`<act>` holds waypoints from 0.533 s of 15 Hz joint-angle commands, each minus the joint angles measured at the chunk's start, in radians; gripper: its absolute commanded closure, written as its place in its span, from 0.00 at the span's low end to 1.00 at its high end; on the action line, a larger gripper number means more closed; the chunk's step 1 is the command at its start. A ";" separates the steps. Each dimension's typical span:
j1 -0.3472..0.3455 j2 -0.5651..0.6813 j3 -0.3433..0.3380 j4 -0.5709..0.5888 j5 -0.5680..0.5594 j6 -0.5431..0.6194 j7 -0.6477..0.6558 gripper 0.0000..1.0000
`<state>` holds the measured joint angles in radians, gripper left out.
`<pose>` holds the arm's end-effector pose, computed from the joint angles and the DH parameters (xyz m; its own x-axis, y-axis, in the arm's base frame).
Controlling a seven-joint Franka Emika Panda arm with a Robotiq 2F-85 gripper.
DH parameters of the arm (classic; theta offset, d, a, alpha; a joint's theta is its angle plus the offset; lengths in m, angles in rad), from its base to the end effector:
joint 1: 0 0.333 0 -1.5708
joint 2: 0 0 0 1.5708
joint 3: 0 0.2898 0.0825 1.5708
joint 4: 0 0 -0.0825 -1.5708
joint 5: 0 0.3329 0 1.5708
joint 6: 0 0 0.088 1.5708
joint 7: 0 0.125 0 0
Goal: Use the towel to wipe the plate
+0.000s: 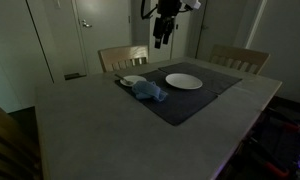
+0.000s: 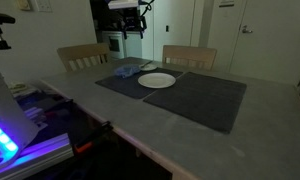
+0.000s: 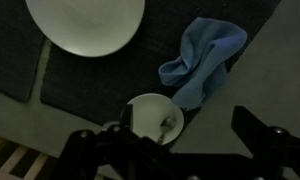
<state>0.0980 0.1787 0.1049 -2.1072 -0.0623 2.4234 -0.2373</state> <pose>0.5317 0.1074 0.3363 0.8774 0.4626 0.1272 0.4587 -0.8866 0.0600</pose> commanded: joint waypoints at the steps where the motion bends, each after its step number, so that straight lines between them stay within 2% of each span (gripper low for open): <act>1: 0.001 0.071 0.012 0.063 0.008 -0.045 -0.008 0.00; 2: -0.001 0.030 0.010 0.017 -0.001 -0.008 0.001 0.00; 8: 0.005 0.068 0.008 0.039 -0.017 -0.010 0.022 0.00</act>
<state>0.1005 0.2376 0.1133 -2.0709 -0.0619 2.4132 -0.2372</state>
